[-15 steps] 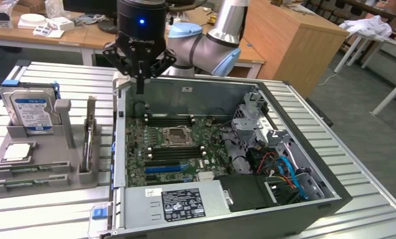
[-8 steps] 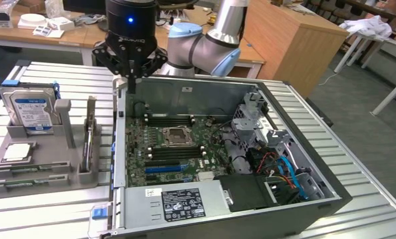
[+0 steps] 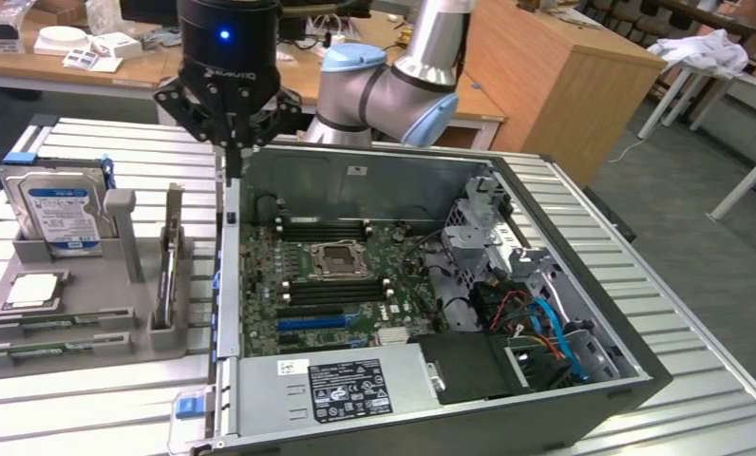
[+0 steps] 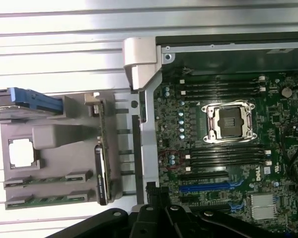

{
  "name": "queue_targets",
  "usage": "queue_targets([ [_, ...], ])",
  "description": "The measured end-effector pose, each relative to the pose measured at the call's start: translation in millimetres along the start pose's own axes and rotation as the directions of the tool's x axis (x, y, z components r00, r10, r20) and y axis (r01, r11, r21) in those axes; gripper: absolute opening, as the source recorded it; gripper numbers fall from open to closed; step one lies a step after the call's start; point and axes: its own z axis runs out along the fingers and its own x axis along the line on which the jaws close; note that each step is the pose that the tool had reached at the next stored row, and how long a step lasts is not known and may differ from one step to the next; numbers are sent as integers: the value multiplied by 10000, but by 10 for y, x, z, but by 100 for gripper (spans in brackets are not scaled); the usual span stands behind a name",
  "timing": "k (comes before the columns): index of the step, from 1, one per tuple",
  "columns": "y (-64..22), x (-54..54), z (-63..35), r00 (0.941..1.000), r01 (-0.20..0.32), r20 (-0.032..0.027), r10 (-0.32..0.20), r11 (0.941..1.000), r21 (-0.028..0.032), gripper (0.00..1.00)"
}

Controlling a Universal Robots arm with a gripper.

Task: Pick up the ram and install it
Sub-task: 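Reach for the ram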

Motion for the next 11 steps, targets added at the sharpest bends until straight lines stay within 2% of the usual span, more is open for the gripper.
queue_targets([
  [11,-10,194,-3,10000,0,0,0,10000,0,11],
])
